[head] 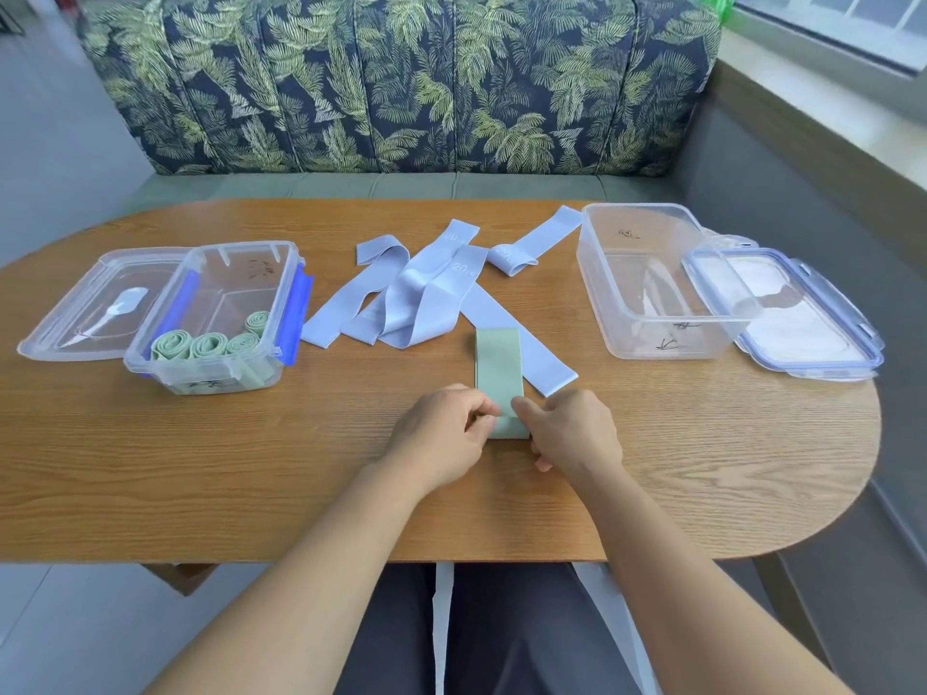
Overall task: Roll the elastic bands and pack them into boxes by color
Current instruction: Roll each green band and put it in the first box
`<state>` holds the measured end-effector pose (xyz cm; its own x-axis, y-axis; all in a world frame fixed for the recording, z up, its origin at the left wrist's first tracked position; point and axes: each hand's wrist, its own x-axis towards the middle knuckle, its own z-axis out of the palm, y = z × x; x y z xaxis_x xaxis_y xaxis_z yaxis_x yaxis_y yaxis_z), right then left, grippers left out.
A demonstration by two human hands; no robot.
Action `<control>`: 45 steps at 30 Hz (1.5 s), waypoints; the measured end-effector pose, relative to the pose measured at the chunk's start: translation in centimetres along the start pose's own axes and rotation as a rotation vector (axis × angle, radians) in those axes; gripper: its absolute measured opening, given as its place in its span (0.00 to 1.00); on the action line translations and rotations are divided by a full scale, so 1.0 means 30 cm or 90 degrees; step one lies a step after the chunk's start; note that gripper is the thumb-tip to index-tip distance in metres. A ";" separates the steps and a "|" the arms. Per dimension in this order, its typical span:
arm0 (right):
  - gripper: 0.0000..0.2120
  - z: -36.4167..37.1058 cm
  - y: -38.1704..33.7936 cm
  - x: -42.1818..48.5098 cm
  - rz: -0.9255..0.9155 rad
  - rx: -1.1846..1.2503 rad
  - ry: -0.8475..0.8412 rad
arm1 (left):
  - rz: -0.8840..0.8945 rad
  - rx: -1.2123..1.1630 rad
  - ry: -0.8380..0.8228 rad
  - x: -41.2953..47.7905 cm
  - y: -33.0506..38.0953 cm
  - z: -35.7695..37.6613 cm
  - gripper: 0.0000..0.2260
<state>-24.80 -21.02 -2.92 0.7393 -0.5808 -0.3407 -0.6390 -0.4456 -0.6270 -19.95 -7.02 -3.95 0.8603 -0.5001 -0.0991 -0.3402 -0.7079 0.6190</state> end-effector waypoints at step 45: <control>0.18 0.002 -0.047 0.119 -0.026 -0.006 -0.027 | -0.019 -0.055 0.059 0.089 -0.020 0.001 0.15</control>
<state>-21.25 -22.42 -3.27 0.7734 -0.5321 -0.3446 -0.6095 -0.4745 -0.6351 -17.47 -7.96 -4.61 0.9024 -0.4283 -0.0478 -0.2836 -0.6735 0.6826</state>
